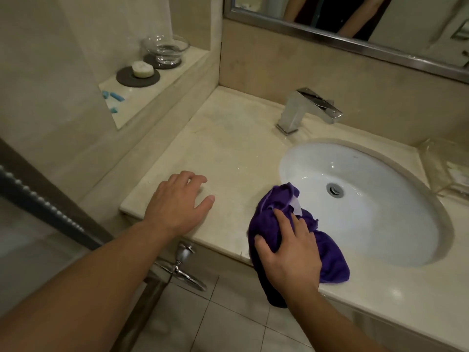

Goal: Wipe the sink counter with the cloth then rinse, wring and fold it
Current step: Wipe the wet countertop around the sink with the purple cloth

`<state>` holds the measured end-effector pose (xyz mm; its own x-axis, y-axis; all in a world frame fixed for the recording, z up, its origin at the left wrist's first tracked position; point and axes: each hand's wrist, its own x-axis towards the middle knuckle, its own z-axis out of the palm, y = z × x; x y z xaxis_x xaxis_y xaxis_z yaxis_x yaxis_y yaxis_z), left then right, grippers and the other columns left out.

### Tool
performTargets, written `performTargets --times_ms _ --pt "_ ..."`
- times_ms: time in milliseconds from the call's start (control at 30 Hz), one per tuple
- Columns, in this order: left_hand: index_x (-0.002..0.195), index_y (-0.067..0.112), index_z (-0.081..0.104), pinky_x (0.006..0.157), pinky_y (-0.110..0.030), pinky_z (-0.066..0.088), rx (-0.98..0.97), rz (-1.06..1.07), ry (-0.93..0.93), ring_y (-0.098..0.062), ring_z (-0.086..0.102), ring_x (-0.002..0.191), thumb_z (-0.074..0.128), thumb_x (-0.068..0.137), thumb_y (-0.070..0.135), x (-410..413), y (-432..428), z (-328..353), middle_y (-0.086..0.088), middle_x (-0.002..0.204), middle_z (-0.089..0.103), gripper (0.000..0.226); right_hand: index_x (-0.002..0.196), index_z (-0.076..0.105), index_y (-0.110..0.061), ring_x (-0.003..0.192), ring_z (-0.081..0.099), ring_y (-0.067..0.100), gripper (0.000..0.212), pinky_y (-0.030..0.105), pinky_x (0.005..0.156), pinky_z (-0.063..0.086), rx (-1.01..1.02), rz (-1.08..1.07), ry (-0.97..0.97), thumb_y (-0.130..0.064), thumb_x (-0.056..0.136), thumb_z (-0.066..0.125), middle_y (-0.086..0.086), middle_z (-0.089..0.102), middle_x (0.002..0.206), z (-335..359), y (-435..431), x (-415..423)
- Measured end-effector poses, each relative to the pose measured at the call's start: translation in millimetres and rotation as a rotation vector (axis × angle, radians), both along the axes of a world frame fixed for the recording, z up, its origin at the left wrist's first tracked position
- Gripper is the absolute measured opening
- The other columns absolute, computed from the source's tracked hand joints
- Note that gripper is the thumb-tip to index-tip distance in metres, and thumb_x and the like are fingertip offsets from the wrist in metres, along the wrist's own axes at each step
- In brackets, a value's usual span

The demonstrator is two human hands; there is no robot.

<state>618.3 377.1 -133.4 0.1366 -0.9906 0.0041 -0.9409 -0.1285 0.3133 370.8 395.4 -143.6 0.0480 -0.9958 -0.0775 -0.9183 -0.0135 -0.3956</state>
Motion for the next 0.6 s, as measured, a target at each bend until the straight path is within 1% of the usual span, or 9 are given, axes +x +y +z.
performTargets --times_ms 67,167,233,300,400,500,600 --pt "0.137 0.022 0.055 0.1 -0.04 0.038 -0.004 -0.016 0.015 -0.024 0.05 0.124 0.021 0.08 0.067 7.0 -7.4 -0.9 -0.001 0.137 0.054 0.08 0.153 0.034 -0.042 0.15 0.027 0.022 0.081 0.047 0.119 0.033 0.005 0.017 0.008 -0.072 0.077 0.03 -0.004 0.035 0.162 0.7 -5.3 9.1" --pt "0.137 0.023 0.055 0.1 -0.038 0.037 -0.008 -0.018 0.043 -0.023 0.049 0.124 0.021 0.08 0.067 14.1 -21.4 -1.8 0.0 0.136 0.054 0.079 0.155 0.029 -0.043 0.155 0.016 0.02 0.08 0.042 0.125 0.021 0.026 0.063 0.044 -0.07 0.08 0.03 -0.004 0.028 0.166 1.0 -17.3 19.4" --pt "0.137 0.023 0.055 0.099 -0.038 0.038 -0.015 -0.011 0.06 -0.022 0.05 0.124 0.023 0.082 0.066 16.7 -30.6 -2.0 0.0 0.136 0.054 0.077 0.156 0.026 -0.043 0.156 0.012 0.019 0.079 0.04 0.127 0.016 0.039 0.084 0.061 -0.069 0.081 0.028 -0.004 0.025 0.167 1.4 -26.6 25.7" --pt "0.137 0.023 0.055 0.099 -0.039 0.039 -0.013 -0.025 0.057 -0.022 0.05 0.123 0.024 0.083 0.065 18.6 -38.2 -2.3 0.001 0.136 0.054 0.075 0.156 0.023 -0.044 0.156 0.011 0.019 0.081 0.04 0.127 0.013 0.039 0.1 0.062 -0.071 0.08 0.024 -0.005 0.024 0.167 2.7 -35.4 32.8" --pt "0.138 0.023 0.054 0.1 -0.039 0.04 -0.002 -0.049 0.031 -0.021 0.05 0.123 0.028 0.088 0.061 21.7 -50.0 -3.0 0.001 0.137 0.054 0.068 0.155 0.023 -0.044 0.156 0.011 0.019 0.083 0.04 0.127 0.014 0.027 0.117 0.047 -0.072 0.077 0.02 -0.006 0.023 0.167 4.2 -48.2 42.8" --pt "0.138 0.023 0.054 0.1 -0.039 0.041 -0.009 -0.036 0.046 -0.021 0.051 0.123 0.025 0.087 0.062 23.0 -65.4 -0.6 0.001 0.137 0.054 0.07 0.156 0.023 -0.044 0.156 0.01 0.019 0.082 0.039 0.127 0.012 0.028 0.14 0.033 -0.072 0.078 0.022 -0.006 0.023 0.168 3.4 -63.0 51.1" --pt "0.138 0.023 0.054 0.1 -0.038 0.041 -0.017 -0.046 0.058 -0.02 0.051 0.122 0.027 0.089 0.06 21.7 -82.1 1.6 0.001 0.136 0.055 0.068 0.156 0.023 -0.044 0.157 0.009 0.018 0.075 0.038 0.127 0.01 0.031 0.168 0.032 -0.07 0.086 0.033 -0.007 0.023 0.168 3.7 -76.7 58.2"
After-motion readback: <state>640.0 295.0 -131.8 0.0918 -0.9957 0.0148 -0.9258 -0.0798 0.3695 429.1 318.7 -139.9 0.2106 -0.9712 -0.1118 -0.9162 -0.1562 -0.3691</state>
